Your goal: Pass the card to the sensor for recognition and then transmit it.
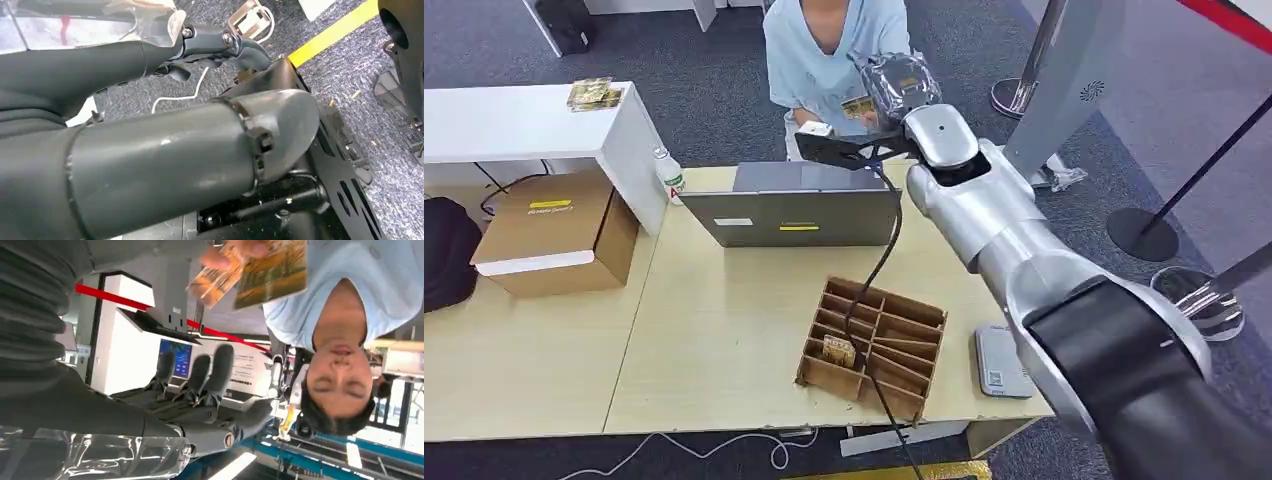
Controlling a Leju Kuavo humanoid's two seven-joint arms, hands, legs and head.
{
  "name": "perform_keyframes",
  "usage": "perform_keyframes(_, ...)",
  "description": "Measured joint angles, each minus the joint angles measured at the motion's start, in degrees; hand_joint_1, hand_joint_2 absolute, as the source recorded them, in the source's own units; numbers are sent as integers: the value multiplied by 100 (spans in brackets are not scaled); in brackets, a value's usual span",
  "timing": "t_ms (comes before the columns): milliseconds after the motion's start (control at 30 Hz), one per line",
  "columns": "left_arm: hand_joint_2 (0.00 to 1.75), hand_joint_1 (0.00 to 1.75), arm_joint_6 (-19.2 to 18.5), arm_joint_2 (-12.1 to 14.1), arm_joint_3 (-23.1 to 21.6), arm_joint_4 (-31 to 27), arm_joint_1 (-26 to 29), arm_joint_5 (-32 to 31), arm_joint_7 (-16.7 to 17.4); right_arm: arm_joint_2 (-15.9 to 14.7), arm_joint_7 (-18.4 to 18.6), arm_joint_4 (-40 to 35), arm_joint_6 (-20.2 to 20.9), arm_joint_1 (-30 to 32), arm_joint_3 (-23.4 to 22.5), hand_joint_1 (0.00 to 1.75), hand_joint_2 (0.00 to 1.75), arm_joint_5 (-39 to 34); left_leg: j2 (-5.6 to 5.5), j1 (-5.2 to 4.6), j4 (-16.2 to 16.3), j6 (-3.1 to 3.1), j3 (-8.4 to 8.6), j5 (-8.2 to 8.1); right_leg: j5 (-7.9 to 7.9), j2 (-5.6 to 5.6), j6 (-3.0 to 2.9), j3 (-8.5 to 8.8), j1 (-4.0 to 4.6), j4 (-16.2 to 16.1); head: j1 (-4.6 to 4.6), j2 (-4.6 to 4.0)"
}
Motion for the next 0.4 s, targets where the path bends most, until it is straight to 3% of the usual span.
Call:
perform_keyframes(267, 0, 0, 98, -2, 0, 0, 0, 0, 116, -42, -350, -333, -754, 61, -573, 0, 175, -389, 0, 0, 0, 0, -1, -1, 0, 1, 0, -3, 0, -1, -2, 0)
perform_keyframes(400, 0, 0, 129, -2, 0, 0, 1, 0, 166, -100, -834, -938, -1038, 359, -1009, 0, 175, -934, 0, 0, 0, 0, -1, -1, 0, 0, 0, -3, 0, -2, -2, 0)
